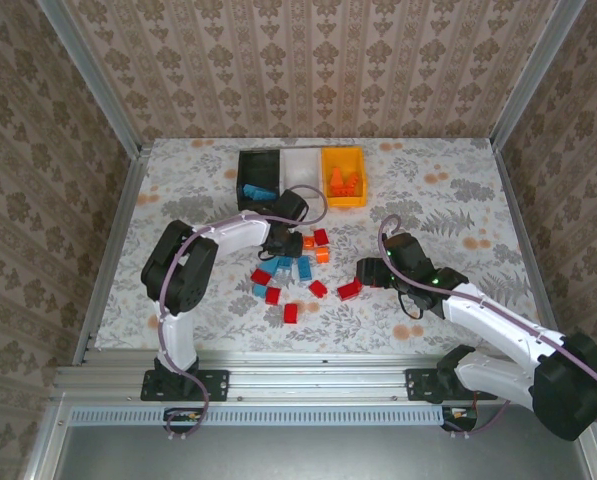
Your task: Sort the legos into containers by color
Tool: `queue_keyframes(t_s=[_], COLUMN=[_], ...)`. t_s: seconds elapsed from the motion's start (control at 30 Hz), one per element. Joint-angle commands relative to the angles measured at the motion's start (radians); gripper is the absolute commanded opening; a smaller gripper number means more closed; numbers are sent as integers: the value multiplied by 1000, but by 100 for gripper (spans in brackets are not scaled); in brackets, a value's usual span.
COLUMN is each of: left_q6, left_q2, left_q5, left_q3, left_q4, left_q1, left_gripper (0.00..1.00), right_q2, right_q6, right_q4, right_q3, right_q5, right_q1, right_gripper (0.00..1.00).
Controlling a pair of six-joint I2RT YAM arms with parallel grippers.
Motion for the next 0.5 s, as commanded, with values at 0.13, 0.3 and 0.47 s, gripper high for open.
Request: queue_keyframes(t_s=[0.13, 0.3, 0.47], left_q6=[5, 38, 88], left_q2=[-22, -77, -97], left_q5=[3, 2, -13], left_q3=[85, 132, 217], left_q4=[-50, -95, -147], left_q1=[-4, 4, 82], left_gripper=[25, 25, 26], right_q2=[10, 2, 23], right_q6=[-6, -12, -16], right_q4=[-10, -16, -3], right_q3=[-2, 4, 11], right_q5=[16, 29, 28], right_q1=[1, -1, -2], right_gripper=[76, 76, 76])
